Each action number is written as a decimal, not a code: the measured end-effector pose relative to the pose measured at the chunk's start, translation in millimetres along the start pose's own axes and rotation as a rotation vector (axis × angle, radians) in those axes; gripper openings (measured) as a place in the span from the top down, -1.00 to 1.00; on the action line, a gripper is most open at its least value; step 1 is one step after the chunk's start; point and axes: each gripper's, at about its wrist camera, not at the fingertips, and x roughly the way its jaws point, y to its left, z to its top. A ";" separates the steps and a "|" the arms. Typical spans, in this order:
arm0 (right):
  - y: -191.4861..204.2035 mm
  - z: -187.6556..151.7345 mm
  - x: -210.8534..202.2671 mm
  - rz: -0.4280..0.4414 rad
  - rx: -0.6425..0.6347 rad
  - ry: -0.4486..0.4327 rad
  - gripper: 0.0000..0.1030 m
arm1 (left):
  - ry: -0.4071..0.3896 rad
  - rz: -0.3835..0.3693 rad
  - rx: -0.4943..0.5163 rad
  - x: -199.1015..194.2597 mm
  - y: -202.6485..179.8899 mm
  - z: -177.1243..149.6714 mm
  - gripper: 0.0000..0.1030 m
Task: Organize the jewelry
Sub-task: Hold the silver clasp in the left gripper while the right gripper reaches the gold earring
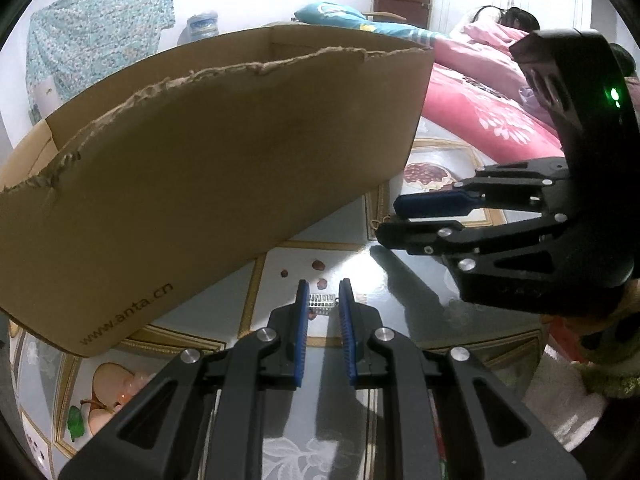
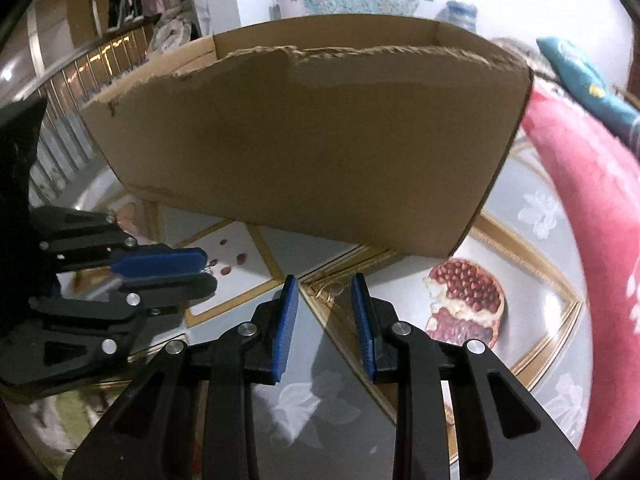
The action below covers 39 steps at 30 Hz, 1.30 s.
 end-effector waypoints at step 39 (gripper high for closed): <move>-28.2 25.1 -9.8 0.077 -0.124 0.079 0.66 | 0.007 -0.014 0.007 0.6 5.6 0.2 0.73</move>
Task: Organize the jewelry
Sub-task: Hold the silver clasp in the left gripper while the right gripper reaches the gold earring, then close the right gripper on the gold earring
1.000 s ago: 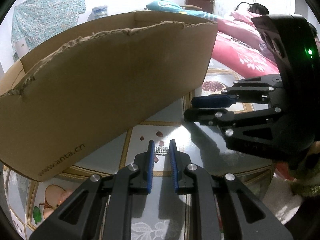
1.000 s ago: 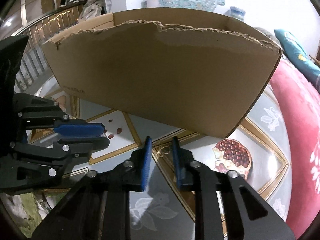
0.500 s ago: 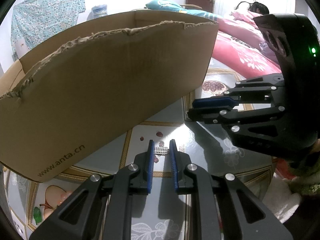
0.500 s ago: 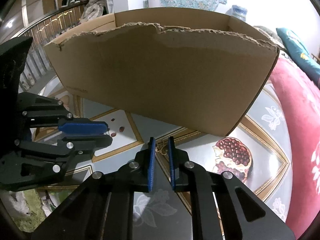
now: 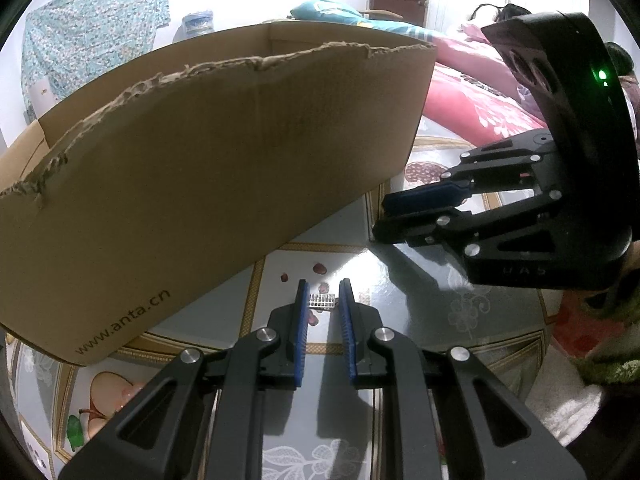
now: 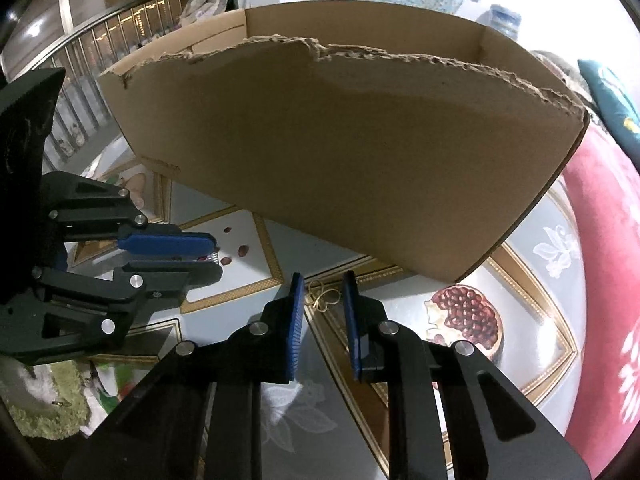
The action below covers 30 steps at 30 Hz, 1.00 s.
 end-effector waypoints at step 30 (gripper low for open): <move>-9.9 19.8 3.3 0.033 -0.076 0.068 0.53 | 0.001 0.001 0.021 1.1 -1.8 0.5 0.72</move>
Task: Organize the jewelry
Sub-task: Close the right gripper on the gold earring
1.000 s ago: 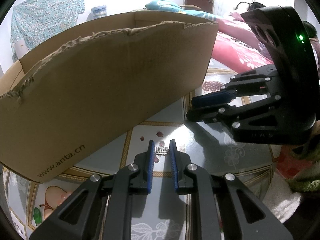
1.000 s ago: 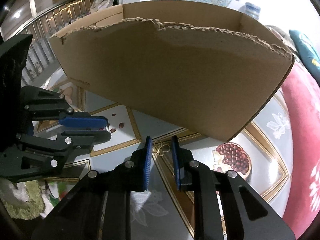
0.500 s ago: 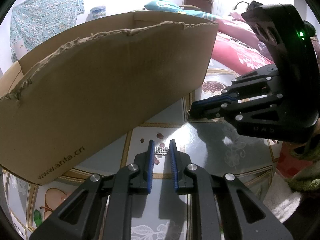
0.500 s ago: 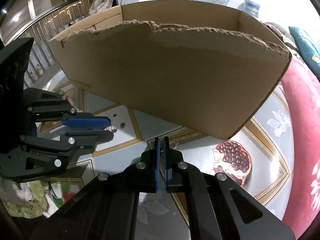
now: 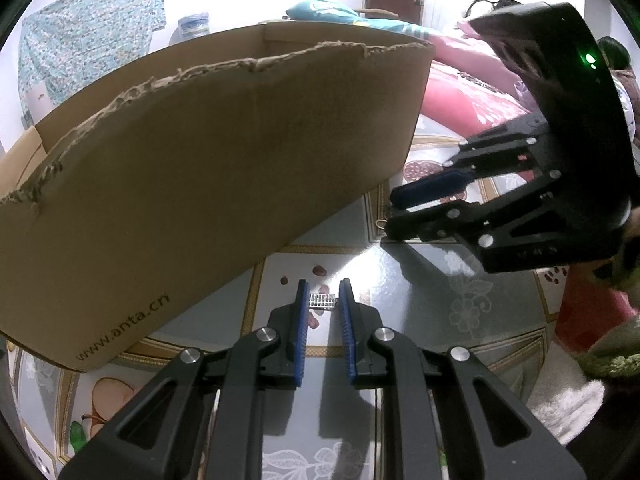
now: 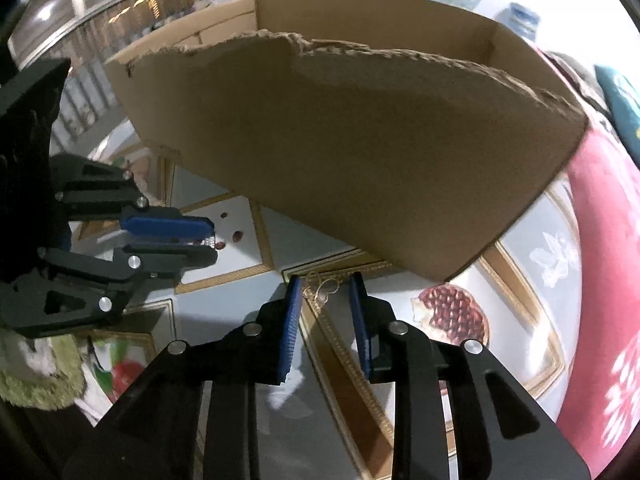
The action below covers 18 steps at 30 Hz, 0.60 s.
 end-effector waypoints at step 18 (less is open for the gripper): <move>-11.3 10.5 -6.3 0.026 0.051 0.020 0.83 | -0.005 0.006 -0.002 -2.5 -2.4 -3.2 0.72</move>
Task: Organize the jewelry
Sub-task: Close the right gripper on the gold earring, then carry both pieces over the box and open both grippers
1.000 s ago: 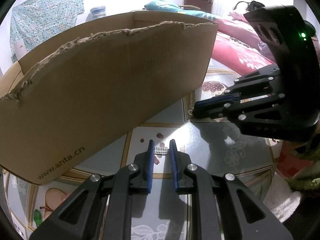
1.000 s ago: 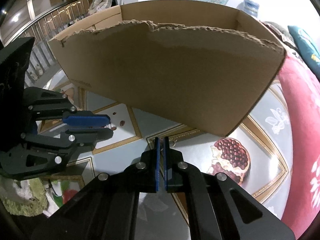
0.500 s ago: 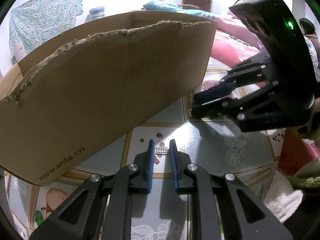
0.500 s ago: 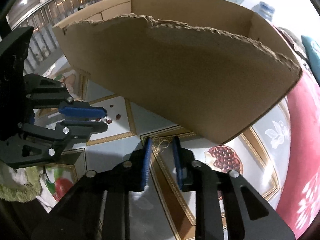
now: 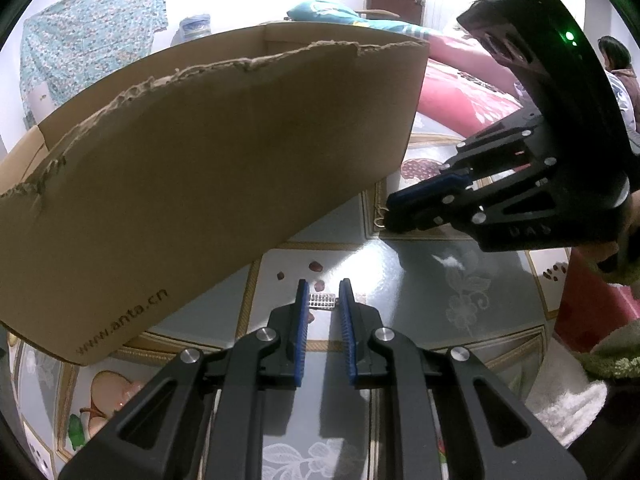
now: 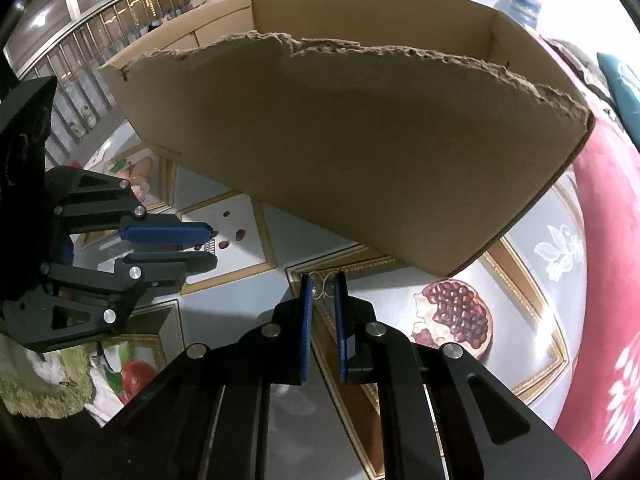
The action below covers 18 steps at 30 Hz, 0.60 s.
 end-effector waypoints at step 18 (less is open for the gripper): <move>-11.8 -7.9 -42.9 0.032 0.069 -0.129 0.83 | -0.045 -0.011 -0.016 -27.7 1.5 8.3 0.72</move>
